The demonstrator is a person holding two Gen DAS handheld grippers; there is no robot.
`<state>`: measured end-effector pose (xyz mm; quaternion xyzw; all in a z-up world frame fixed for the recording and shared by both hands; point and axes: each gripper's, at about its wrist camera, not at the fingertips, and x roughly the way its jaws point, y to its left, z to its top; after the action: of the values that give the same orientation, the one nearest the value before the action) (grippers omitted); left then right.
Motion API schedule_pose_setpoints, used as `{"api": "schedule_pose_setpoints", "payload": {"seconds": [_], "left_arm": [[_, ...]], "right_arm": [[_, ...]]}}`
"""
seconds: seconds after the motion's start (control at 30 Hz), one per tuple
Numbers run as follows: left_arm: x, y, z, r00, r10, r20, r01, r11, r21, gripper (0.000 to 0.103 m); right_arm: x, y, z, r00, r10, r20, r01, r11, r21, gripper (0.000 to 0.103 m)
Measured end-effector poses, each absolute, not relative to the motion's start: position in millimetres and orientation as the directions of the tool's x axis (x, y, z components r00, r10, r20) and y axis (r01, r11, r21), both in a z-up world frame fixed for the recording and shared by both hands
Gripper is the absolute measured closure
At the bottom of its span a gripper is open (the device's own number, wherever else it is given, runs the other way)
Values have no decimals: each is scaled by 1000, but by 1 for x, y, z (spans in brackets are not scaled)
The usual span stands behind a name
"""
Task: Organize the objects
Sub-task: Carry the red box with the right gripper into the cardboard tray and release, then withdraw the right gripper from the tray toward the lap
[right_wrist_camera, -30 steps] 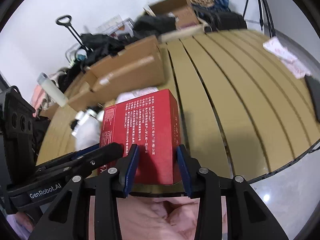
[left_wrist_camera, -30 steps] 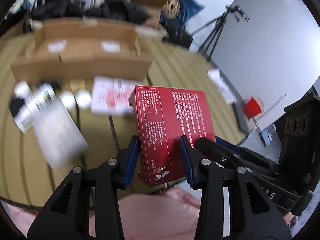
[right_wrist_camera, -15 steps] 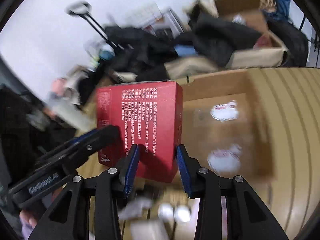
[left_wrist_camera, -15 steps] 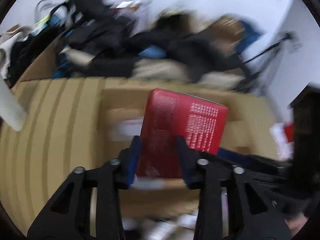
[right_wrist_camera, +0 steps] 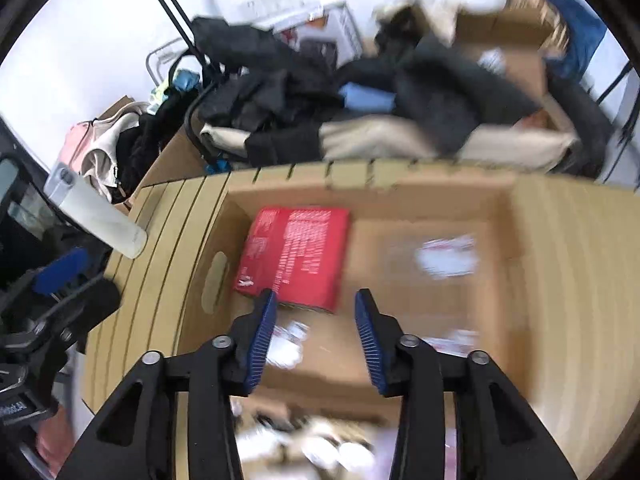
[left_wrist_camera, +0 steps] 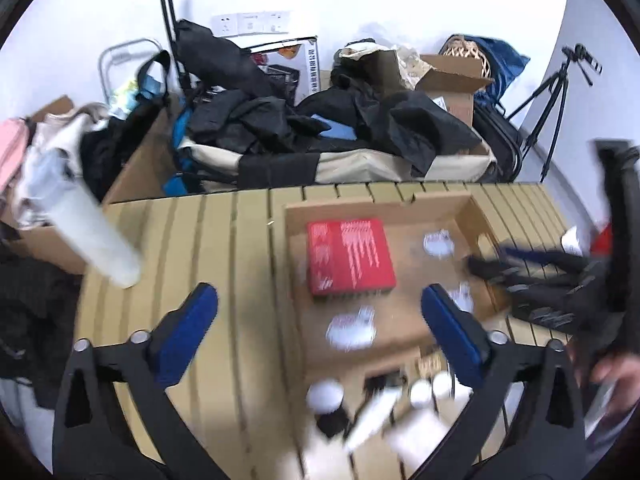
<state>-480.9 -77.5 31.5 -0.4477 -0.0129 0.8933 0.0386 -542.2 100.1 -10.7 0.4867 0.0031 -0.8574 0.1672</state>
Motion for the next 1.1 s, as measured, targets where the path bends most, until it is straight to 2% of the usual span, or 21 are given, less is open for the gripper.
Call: {"api": "schedule_pose_setpoints", "payload": {"seconds": [0.07,0.13,0.33,0.47,0.6,0.67,0.8,0.97,1.0,1.07,1.1], "left_arm": [[-458,-79,48,-579,53,-814,-37,-999,-39,0],[-431,-81,56,-558,48,-828,-18,-999,-45,0],[-357,-69,83,-595,24,-804,-21,-1000,-14,0],[-286,-54,111,-717,26,-697,-78,-996,42,0],[-214,-50,119,-837,9,-547,-63,-995,80,0],[-179,-53,113,-863,22,-505,-60,-996,59,0],[-121,-56,86,-837,106,-537,-124,-992,-3,0],[-43,-50,34,-885,33,-465,-50,-998,23,0],[-34,-48,23,-886,23,-464,-29,-1000,6,0],[-27,-45,0,-860,68,-506,-52,-998,-46,0],[-30,-43,-9,-835,108,-540,-94,-994,-54,0]], "right_arm": [[-519,122,17,-513,-250,-821,307,-947,96,0],[-491,149,40,-548,-216,-808,287,-956,62,0],[-416,210,71,-574,-234,-784,227,-966,122,0],[-354,234,82,-652,-313,-691,239,-949,205,0],[-293,237,80,-671,-301,-678,261,-951,164,0],[-258,232,76,-697,-264,-667,265,-959,103,0],[-189,220,58,-722,-291,-628,309,-947,84,0],[-121,204,16,-689,-356,-632,372,-921,113,0],[-108,204,8,-709,-359,-606,369,-922,115,0],[-86,208,-11,-765,-347,-543,338,-933,121,0],[-85,207,-20,-753,-340,-563,331,-936,121,0]]}}
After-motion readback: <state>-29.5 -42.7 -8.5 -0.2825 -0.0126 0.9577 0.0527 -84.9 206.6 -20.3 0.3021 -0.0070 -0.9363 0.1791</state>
